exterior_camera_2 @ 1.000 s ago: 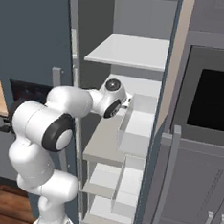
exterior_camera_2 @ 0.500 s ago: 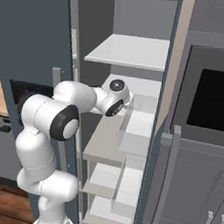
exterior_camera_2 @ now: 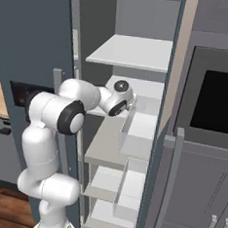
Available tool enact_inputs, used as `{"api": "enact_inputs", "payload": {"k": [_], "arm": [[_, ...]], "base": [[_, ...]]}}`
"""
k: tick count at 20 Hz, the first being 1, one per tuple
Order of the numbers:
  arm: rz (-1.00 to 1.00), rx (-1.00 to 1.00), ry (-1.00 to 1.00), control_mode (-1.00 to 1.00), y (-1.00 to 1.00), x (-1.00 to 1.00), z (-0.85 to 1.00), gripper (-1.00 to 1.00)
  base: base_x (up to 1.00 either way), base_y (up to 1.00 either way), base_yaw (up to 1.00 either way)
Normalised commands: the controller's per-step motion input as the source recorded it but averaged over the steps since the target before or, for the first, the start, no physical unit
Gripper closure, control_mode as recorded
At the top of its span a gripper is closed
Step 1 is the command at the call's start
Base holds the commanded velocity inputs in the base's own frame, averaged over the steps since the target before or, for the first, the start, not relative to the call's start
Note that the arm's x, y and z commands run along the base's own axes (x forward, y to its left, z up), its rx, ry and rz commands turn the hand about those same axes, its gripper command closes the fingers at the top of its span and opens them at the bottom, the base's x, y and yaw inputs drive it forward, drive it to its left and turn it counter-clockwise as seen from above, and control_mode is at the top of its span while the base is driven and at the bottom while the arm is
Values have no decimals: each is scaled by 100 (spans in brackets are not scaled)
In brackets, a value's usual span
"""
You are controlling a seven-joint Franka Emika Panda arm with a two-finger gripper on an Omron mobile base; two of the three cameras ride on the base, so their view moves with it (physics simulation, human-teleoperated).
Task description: Move the sausage and scallops from the second highest shelf to the top shelf to make space. Then, place the pitcher from the counter on the cleared second highest shelf.
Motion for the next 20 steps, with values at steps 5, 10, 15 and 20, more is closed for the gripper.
{"api": "enact_inputs", "payload": {"k": [5,10,15,20], "arm": [[0,0,0,-100,0,30,-11,-100],[0,0,0,-100,0,29,-15,-100],[0,0,0,-100,0,13,-27,100],[0,0,3,-100,0,0,-39,100]], "base": [[0,0,0],[0,0,0],[0,0,0],[0,0,0]]}}
